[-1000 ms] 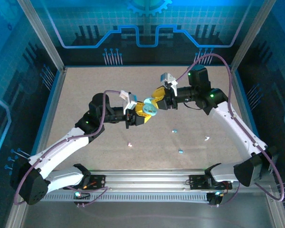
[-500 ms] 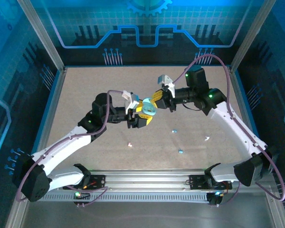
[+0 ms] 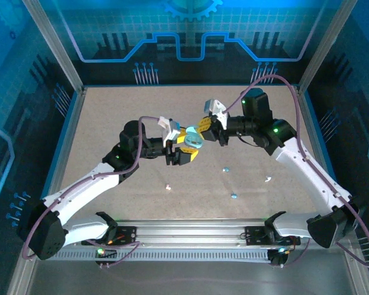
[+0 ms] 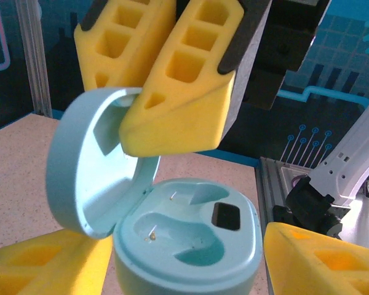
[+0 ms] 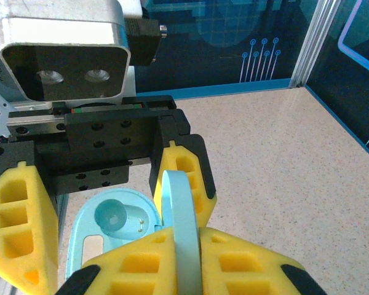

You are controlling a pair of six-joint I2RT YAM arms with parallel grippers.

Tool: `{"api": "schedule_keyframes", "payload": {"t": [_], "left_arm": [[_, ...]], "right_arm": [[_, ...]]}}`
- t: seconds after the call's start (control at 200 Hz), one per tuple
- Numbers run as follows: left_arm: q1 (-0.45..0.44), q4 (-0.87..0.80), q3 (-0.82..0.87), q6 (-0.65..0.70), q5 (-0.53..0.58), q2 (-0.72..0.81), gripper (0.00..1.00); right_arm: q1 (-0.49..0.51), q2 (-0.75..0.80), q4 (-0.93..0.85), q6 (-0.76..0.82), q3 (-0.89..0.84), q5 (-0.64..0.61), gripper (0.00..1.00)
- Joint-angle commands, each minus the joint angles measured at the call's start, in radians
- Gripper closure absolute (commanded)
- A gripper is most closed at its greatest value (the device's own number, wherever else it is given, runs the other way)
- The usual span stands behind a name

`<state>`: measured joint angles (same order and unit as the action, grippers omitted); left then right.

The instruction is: Insert the wireless bluetooth earbuds into the charging case

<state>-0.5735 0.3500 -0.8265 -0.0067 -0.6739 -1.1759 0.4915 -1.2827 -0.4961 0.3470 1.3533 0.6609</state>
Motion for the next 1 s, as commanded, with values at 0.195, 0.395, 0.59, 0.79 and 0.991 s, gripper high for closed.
{"api": "schedule_keyframes", "payload": {"t": [0.195, 0.395, 0.59, 0.79, 0.991], "left_arm": [[-0.007, 0.041, 0.011, -0.014, -0.013, -0.016, 0.47], [-0.007, 0.032, 0.01, -0.008, -0.013, -0.013, 0.59], [-0.007, 0.023, 0.01, 0.006, -0.011, -0.011, 0.66], [-0.008, 0.066, 0.039, 0.01, 0.021, -0.008, 0.68], [-0.006, 0.193, 0.103, -0.011, 0.097, -0.023, 0.69]], "right_arm": [[0.015, 0.019, 0.019, 0.023, -0.012, -0.003, 0.86], [0.016, 0.017, 0.016, 0.027, -0.012, -0.001, 0.85], [0.016, 0.017, 0.013, 0.004, -0.006, -0.01, 0.78], [-0.016, 0.022, 0.022, -0.141, 0.028, -0.043, 0.6], [-0.103, 0.083, 0.035, -0.492, 0.061, -0.108, 0.32]]}}
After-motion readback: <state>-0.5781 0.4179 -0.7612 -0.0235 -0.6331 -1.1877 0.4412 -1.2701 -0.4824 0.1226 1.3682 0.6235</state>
